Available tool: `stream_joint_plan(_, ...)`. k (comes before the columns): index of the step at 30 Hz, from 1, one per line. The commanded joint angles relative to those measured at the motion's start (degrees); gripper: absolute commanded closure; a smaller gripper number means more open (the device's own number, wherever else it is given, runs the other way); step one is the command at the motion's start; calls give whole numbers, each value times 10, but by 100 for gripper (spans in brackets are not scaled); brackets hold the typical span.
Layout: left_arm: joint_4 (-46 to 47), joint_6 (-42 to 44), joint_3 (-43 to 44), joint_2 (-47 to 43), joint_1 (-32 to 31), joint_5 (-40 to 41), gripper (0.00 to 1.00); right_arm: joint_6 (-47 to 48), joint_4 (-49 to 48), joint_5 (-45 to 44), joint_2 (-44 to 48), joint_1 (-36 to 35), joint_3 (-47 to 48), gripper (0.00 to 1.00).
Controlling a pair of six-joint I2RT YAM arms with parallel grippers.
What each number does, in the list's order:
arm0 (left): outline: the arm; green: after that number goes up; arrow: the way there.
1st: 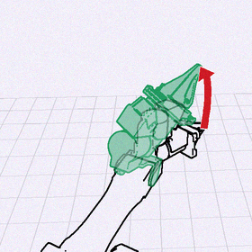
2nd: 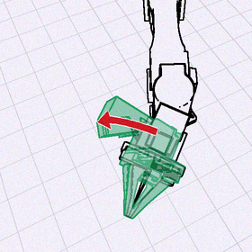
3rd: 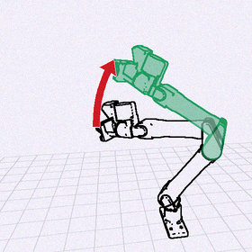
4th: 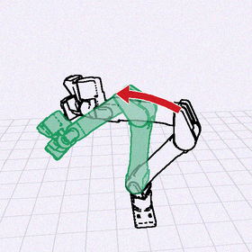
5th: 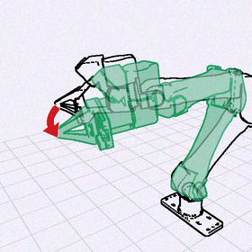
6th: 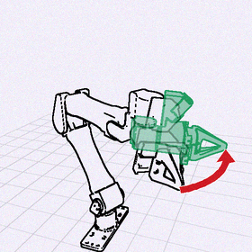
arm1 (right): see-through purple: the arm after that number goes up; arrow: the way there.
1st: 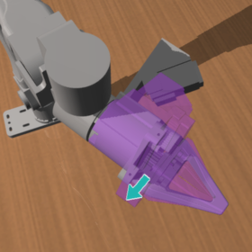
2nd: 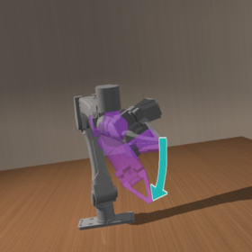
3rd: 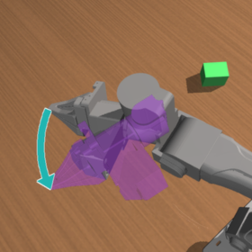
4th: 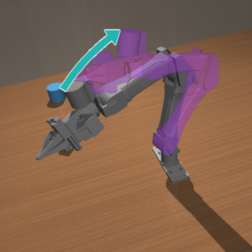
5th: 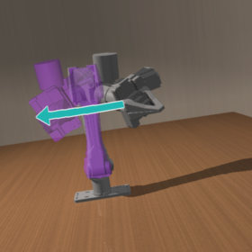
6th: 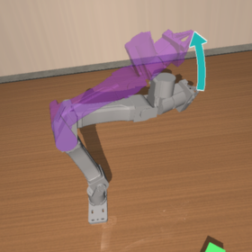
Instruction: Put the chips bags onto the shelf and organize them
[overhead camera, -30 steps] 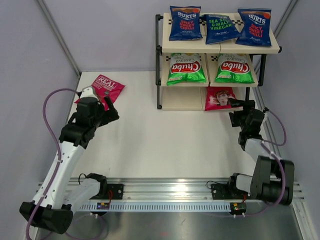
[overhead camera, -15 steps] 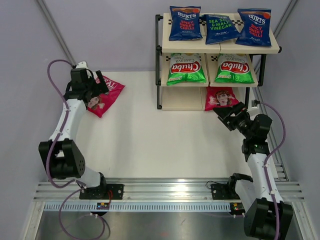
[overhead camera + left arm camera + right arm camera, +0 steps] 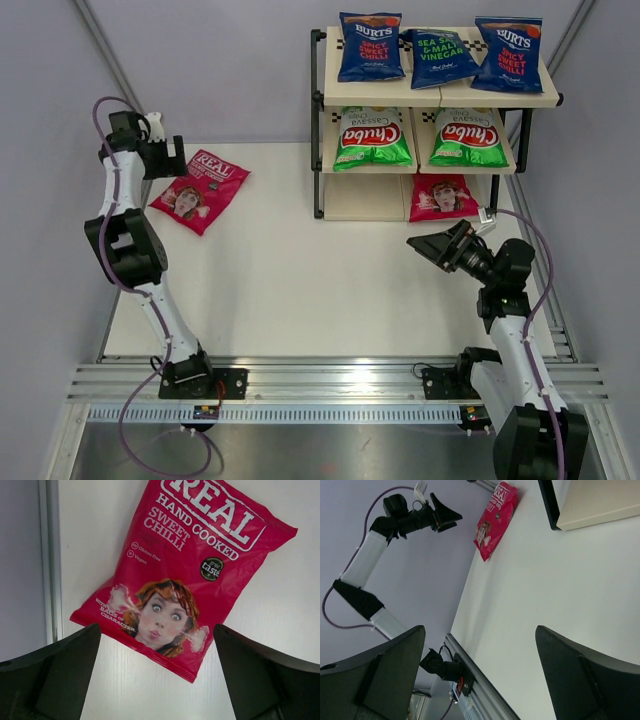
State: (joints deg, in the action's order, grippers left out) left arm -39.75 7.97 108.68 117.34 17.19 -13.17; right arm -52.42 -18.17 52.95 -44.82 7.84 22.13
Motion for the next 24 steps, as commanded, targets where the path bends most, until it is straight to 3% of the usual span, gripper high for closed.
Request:
stream_joint_plan(1,-124,64,129,67,10,-78,1,10,-29,16,14,-20,-3,0)
stream_joint_plan(7,-97,40,207,137,17,-131,1,25,-9,4,21,-30,1,1)
stream_joint_plan(15,-23,11,246,228,17,-60,1,29,-3,0,20,-32,1,0)
stream_joint_plan(24,14,32,289,302,17,-153,1,43,11,-14,24,-33,4,1)
